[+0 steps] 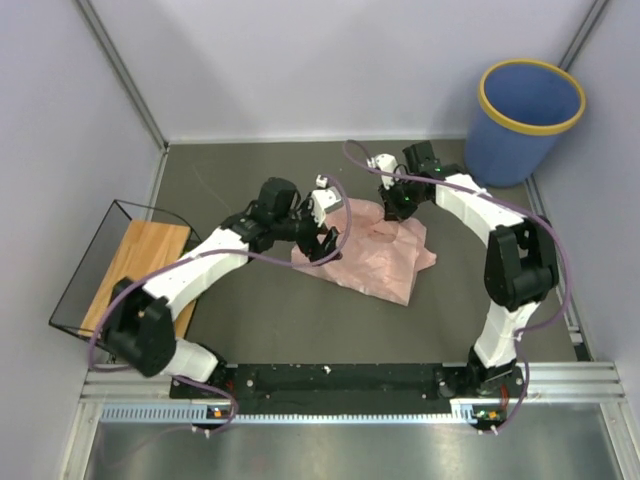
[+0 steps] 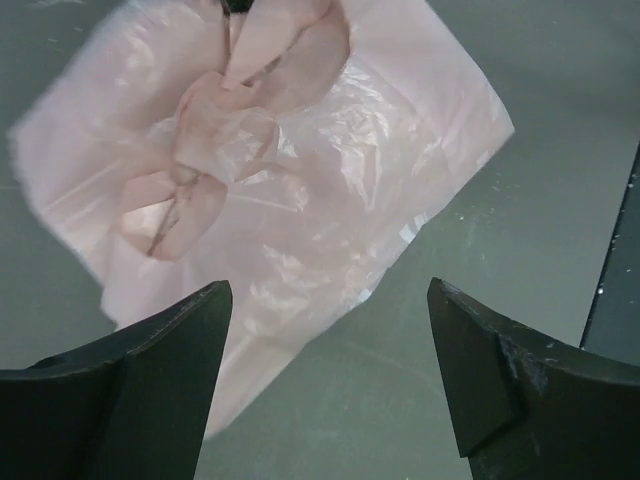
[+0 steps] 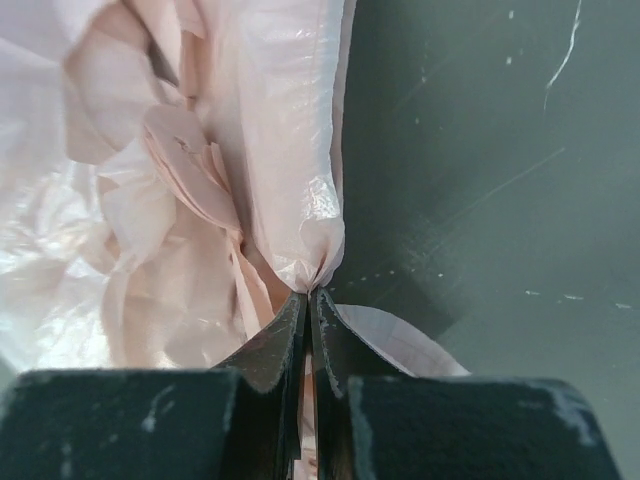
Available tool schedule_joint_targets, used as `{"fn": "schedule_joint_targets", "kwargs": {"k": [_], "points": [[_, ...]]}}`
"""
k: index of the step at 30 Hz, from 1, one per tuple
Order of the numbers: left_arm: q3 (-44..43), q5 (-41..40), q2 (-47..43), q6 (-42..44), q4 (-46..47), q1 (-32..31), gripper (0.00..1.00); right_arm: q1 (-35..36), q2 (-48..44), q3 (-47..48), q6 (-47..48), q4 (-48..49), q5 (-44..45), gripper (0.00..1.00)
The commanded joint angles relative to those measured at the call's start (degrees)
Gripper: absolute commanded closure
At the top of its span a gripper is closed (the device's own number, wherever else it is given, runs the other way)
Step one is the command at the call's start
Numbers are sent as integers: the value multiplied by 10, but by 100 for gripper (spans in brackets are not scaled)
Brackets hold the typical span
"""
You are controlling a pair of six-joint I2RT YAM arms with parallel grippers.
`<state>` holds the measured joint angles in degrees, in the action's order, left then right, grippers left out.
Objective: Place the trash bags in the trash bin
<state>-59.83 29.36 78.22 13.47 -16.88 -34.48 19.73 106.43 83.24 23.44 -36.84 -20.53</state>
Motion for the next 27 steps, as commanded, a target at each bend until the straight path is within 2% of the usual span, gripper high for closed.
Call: {"fn": "schedule_joint_targets", "kwargs": {"k": [1, 5, 9, 18, 19, 24, 26, 27], "points": [[-62, 165, 108, 22, 28, 27, 14, 3, -64, 8, -18, 5, -72, 100], [-101, 229, 167, 74, 73, 28, 11, 3, -68, 10, -19, -10, -99, 100], [-112, 193, 199, 56, 148, 28, 10, 3, -78, 10, -27, -18, -122, 100], [-91, 157, 222, 167, 164, 8, 21, 2, -87, 25, -30, -37, -158, 100], [-88, 135, 222, 183, 164, 3, 23, 3, -86, 26, -31, -39, -159, 100], [-71, 98, 221, 214, 199, -14, 37, 3, -88, 22, -22, -44, -159, 100], [-51, 80, 210, 205, 232, -11, 35, 3, -89, 20, -19, -47, -159, 100], [-42, 86, 192, 203, 242, -2, 29, 3, -89, 19, -17, -48, -158, 100]]}}
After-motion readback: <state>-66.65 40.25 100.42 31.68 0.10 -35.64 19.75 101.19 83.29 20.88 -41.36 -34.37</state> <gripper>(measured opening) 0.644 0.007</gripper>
